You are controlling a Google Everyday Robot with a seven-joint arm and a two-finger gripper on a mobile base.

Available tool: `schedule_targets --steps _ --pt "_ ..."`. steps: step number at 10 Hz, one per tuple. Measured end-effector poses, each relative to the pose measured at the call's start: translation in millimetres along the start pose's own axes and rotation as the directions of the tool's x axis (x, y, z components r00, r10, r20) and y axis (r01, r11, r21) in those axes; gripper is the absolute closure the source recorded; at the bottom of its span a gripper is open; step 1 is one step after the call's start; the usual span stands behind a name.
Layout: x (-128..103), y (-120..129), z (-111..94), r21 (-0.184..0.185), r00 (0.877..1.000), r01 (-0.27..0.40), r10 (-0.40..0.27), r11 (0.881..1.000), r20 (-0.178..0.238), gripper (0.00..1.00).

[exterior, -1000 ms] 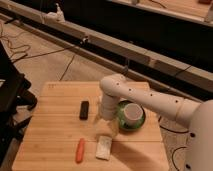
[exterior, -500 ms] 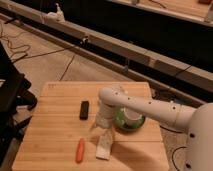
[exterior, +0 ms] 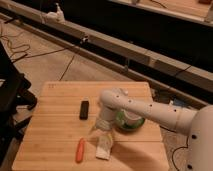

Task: Wipe the white sponge on the table

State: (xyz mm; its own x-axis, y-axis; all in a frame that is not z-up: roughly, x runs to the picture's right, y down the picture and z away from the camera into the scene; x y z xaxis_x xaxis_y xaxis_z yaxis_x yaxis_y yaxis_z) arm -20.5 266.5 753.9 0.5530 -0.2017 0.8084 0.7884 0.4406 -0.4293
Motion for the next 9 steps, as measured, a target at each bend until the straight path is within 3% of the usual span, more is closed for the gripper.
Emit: schedule_targets --steps 5,9 --pt "2.7 12.9 -1.9 -0.024 0.999 0.034 -0.035 0.999 -0.019 0.22" --pt "4.7 20.3 10.4 -0.017 0.999 0.041 -0.041 0.999 -0.008 0.22"
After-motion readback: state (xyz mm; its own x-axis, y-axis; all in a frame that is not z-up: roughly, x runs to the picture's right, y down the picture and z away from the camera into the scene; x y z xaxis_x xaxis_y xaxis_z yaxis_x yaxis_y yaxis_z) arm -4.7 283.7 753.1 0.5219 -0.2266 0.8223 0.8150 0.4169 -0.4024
